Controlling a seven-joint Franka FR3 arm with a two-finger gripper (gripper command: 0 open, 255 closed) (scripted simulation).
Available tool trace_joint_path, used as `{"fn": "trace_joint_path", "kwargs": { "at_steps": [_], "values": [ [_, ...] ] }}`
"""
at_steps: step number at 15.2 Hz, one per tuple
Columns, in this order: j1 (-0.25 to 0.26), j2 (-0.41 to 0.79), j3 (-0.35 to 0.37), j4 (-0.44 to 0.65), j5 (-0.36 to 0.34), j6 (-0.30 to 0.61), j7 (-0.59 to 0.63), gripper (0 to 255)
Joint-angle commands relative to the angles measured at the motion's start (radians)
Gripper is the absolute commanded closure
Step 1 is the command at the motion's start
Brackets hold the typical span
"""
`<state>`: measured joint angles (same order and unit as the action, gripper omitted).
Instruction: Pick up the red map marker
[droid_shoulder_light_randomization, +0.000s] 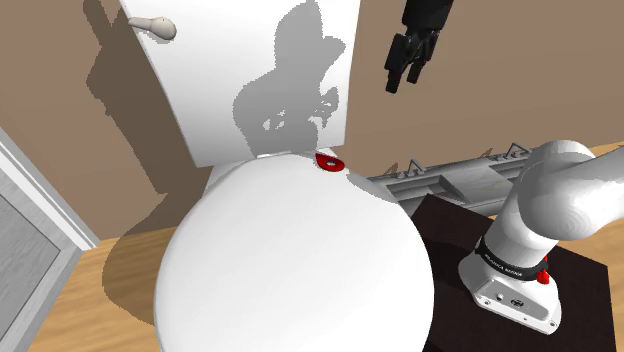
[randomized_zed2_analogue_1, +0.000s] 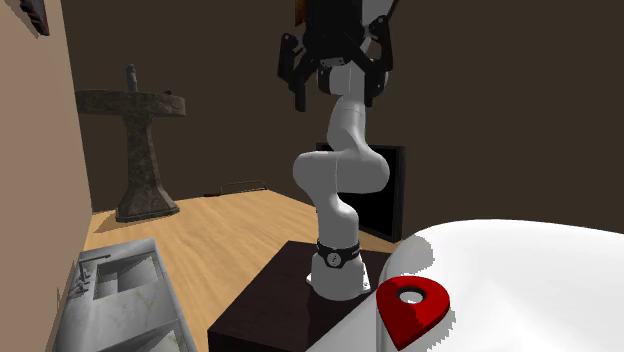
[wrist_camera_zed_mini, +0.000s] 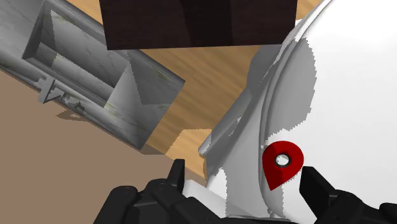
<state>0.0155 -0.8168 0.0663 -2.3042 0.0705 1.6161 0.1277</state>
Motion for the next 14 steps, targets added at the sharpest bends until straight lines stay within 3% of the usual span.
{"fn": "trace_joint_path", "kwargs": {
  "at_steps": [1,14],
  "values": [
    [0.0,0.0,0.0,0.0,0.0,0.0,0.0,0],
    [0.068,0.371,0.051,-0.028,0.134,0.324,-0.02,0]
  ]
}}
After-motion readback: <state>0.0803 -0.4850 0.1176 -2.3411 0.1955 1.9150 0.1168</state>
